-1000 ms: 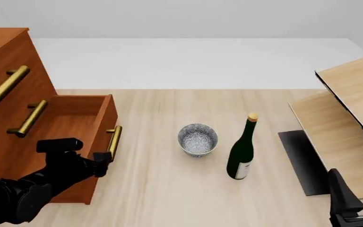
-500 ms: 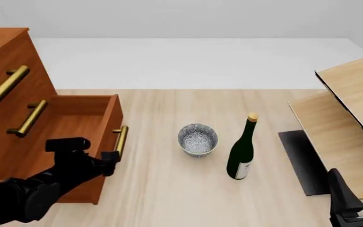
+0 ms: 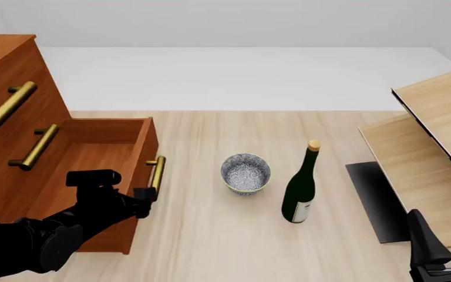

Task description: Put the wine bottle in the bottom drawer of the cabinet.

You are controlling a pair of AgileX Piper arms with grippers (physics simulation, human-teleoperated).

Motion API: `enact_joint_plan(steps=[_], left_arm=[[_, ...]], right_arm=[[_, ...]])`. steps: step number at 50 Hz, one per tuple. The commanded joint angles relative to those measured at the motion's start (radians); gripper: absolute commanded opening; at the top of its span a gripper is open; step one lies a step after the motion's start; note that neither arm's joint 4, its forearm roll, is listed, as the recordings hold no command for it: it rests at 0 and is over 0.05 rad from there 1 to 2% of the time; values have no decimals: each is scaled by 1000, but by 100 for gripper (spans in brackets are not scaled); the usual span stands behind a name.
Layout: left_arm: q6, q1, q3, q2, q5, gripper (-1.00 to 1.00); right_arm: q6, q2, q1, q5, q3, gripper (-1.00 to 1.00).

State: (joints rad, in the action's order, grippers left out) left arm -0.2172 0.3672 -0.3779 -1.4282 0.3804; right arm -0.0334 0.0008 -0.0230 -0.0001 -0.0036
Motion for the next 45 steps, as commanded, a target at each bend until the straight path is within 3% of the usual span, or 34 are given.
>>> enact_joint_plan(steps=[1,16,30,45], left_arm=[[-48,33,-43,-64,5,100],[-45,66,-52,-41,-2,100],[64,49,-117,96,-162,100],[114,67,-166,200,-275,100]], right_arm=[[-1,0,-1,-1,0,100],[-2,0,-2,-1,0,100],[-3,0,-1,-2,0,100],[-9,0,-3,-4,0,100]])
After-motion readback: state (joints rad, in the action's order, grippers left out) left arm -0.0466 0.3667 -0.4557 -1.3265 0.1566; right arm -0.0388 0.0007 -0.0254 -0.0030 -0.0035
